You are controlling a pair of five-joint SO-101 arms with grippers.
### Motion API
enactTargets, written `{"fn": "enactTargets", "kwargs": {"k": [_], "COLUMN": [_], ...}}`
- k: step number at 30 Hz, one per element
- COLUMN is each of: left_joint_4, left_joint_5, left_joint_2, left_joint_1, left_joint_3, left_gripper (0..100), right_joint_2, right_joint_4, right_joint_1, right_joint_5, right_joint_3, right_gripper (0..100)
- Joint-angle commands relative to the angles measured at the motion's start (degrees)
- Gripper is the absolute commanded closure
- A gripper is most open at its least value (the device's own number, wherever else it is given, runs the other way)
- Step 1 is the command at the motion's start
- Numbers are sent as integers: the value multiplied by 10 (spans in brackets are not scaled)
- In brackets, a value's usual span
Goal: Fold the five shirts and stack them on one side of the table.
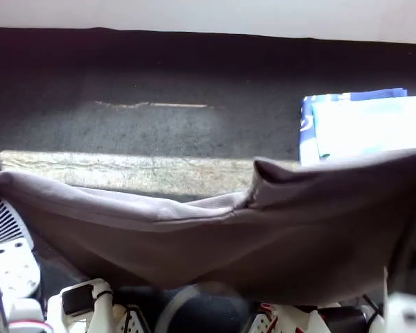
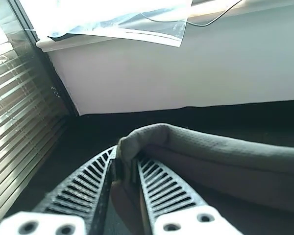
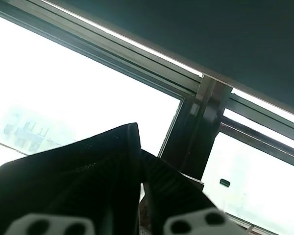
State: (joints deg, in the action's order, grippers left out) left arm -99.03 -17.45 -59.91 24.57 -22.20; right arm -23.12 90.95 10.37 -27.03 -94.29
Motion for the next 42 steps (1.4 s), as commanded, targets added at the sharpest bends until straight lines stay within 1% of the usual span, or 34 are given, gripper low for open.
{"fn": "enactTargets", "kwargs": {"k": [1,4,7,13,18,20,24,30,35,38,42], "left_joint_4": [64,129,201,341,419,433,431,431,431,431,431], "left_joint_5": [-8,-8,-8,-8,-8,-8,-8,-8,-8,-8,-8], "left_joint_2": [12,30,55,131,229,274,368,503,575,607,659], "left_joint_1": [-3,-2,-2,-4,-7,-7,-7,-15,-30,-35,-36], "left_joint_3": [65,141,204,282,270,247,186,131,84,35,-38], "left_gripper": [991,991,991,991,991,991,991,991,991,991,991], "right_joint_2": [56,105,173,332,429,463,516,584,640,659,672], "right_joint_4": [0,0,0,-44,-131,-176,-238,-239,-242,-246,-291], "right_joint_1": [11,49,67,64,40,19,-7,-8,-8,-8,-7], "right_joint_5": [1,1,1,1,1,1,0,0,0,0,0], "right_joint_3": [40,58,70,64,68,68,68,68,67,65,71], "right_gripper": [992,992,992,992,992,992,992,992,992,992,992]}}
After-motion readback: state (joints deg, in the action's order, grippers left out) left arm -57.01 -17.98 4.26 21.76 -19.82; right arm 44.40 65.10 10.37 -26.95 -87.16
